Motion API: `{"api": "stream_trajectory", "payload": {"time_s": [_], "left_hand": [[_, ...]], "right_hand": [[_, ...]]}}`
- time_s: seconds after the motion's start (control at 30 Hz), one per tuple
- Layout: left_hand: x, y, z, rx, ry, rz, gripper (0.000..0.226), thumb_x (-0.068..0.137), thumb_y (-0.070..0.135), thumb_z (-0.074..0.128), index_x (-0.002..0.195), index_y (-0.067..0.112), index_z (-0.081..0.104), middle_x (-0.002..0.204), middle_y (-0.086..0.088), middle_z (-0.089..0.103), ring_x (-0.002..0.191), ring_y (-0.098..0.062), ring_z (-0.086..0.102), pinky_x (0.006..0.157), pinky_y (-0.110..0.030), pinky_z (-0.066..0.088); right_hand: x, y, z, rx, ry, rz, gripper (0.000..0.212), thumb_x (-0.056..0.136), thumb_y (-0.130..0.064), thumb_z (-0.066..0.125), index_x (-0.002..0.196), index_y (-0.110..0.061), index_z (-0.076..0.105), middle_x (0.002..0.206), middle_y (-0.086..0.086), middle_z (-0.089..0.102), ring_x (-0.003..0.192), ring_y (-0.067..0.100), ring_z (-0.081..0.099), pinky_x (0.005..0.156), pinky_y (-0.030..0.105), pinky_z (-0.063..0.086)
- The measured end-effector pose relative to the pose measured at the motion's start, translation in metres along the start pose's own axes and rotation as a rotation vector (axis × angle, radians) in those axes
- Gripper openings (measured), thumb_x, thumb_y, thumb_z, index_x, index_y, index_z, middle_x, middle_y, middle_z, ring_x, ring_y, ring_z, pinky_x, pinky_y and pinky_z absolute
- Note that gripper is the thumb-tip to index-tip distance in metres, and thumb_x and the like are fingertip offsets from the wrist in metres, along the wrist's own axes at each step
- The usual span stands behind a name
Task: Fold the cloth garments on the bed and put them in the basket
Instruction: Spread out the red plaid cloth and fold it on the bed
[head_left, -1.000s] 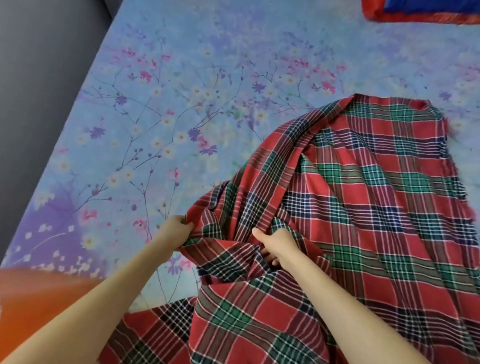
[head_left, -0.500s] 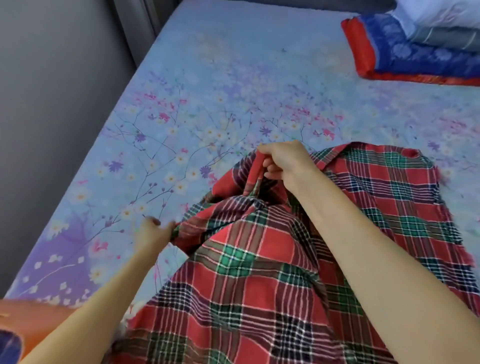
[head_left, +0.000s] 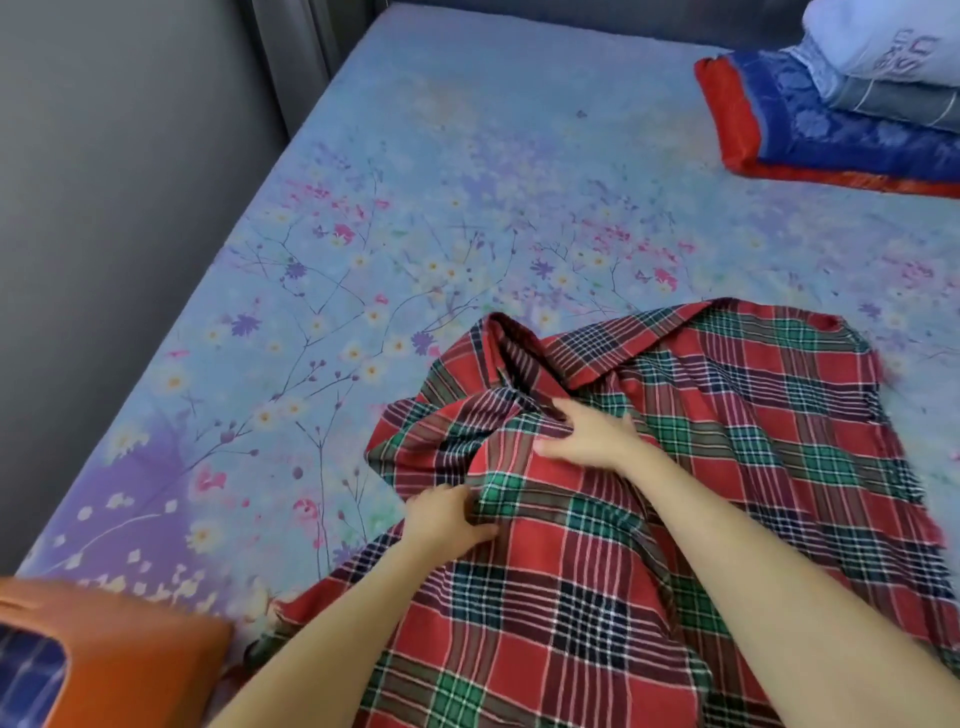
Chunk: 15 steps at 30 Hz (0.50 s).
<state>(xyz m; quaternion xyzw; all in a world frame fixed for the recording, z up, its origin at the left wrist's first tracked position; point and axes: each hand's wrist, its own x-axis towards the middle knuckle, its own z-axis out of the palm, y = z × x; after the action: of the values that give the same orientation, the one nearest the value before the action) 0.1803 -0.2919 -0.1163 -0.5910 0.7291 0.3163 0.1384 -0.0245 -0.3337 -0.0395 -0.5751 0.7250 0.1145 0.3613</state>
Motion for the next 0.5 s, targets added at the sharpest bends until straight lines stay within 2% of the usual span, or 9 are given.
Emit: {"api": "stream_trajectory", "payload": {"time_s": [0.07, 0.1, 0.13, 0.2, 0.27, 0.3, 0.4, 0.43, 0.5], "left_hand": [[-0.008, -0.006, 0.001, 0.005, 0.014, 0.057, 0.036, 0.083, 0.054, 0.060, 0.097, 0.021, 0.062, 0.112, -0.004, 0.056, 0.108, -0.026, 0.052, 0.088, -0.031, 0.041], [-0.011, -0.010, 0.003, -0.017, 0.064, 0.073, 0.029, 0.083, 0.050, 0.062, 0.091, 0.023, 0.060, 0.115, -0.003, 0.054, 0.110, -0.026, 0.049, 0.090, -0.030, 0.038], [-0.015, -0.013, 0.003, -0.083, 0.120, 0.083, 0.027, 0.081, 0.048, 0.065, 0.095, 0.025, 0.059, 0.119, -0.001, 0.051, 0.115, -0.025, 0.046, 0.093, -0.030, 0.036], [-0.025, -0.014, -0.005, -0.257, 0.207, 0.132, 0.060, 0.071, 0.049, 0.072, 0.124, 0.028, 0.050, 0.133, 0.002, 0.044, 0.126, -0.021, 0.038, 0.104, -0.033, 0.032], [-0.036, -0.012, -0.015, -0.277, 0.269, 0.266, 0.093, 0.060, 0.063, 0.069, 0.139, 0.028, 0.036, 0.142, 0.004, 0.039, 0.134, -0.020, 0.030, 0.112, -0.042, 0.026], [-0.045, -0.010, -0.019, -0.216, 0.322, 0.371, 0.091, 0.058, 0.067, 0.064, 0.137, 0.028, 0.039, 0.140, 0.003, 0.042, 0.134, -0.021, 0.032, 0.113, -0.046, 0.026], [-0.074, -0.021, -0.021, 0.068, 0.394, 0.641, 0.035, 0.067, 0.054, 0.059, 0.096, 0.035, 0.063, 0.108, 0.008, 0.060, 0.113, -0.016, 0.047, 0.107, -0.046, 0.032], [-0.087, -0.026, -0.023, 0.178, 0.326, 0.660, 0.024, 0.069, 0.048, 0.060, 0.088, 0.034, 0.066, 0.098, 0.009, 0.061, 0.106, -0.016, 0.050, 0.105, -0.043, 0.035], [-0.115, -0.041, -0.028, 0.238, 0.157, 0.587, 0.015, 0.077, 0.034, 0.062, 0.089, 0.029, 0.069, 0.087, 0.005, 0.061, 0.092, -0.019, 0.057, 0.089, -0.032, 0.046]], "right_hand": [[-0.011, 0.014, 0.024, -0.145, -0.019, 0.040, 0.069, 0.086, -0.055, 0.055, 0.144, -0.025, 0.033, 0.143, 0.001, 0.047, 0.129, 0.024, 0.045, 0.111, 0.046, 0.023], [-0.020, 0.016, 0.032, -0.167, 0.067, 0.019, 0.059, 0.088, -0.050, 0.056, 0.138, -0.022, 0.042, 0.134, 0.002, 0.054, 0.123, 0.024, 0.051, 0.107, 0.043, 0.028], [-0.031, 0.015, 0.037, -0.167, 0.208, -0.041, 0.047, 0.088, -0.046, 0.058, 0.127, -0.020, 0.052, 0.122, 0.000, 0.062, 0.113, 0.022, 0.057, 0.101, 0.041, 0.033], [-0.064, 0.010, 0.045, -0.203, 0.538, -0.243, 0.026, 0.079, -0.039, 0.072, 0.094, -0.020, 0.063, 0.090, -0.006, 0.066, 0.087, 0.018, 0.063, 0.082, 0.037, 0.041], [-0.102, 0.003, 0.056, -0.154, 0.718, -0.520, 0.031, 0.063, -0.027, 0.084, 0.067, -0.020, 0.054, 0.068, -0.007, 0.057, 0.066, 0.017, 0.057, 0.064, 0.029, 0.040], [-0.127, -0.004, 0.062, -0.108, 0.690, -0.643, 0.036, 0.060, -0.021, 0.084, 0.063, -0.020, 0.048, 0.064, -0.007, 0.053, 0.062, 0.016, 0.053, 0.061, 0.027, 0.035], [-0.180, -0.006, 0.091, -0.201, 0.380, -0.896, 0.028, 0.062, -0.022, 0.077, 0.063, -0.022, 0.049, 0.064, -0.008, 0.050, 0.060, 0.012, 0.048, 0.057, 0.024, 0.031], [-0.188, -0.003, 0.095, -0.311, 0.234, -0.891, 0.020, 0.064, -0.026, 0.076, 0.068, -0.023, 0.056, 0.067, -0.009, 0.055, 0.064, 0.012, 0.052, 0.058, 0.023, 0.036], [-0.192, 0.003, 0.088, -0.349, -0.157, -0.751, 0.016, 0.080, -0.030, 0.069, 0.092, -0.018, 0.069, 0.092, -0.003, 0.067, 0.086, 0.015, 0.061, 0.073, 0.026, 0.046]]}}
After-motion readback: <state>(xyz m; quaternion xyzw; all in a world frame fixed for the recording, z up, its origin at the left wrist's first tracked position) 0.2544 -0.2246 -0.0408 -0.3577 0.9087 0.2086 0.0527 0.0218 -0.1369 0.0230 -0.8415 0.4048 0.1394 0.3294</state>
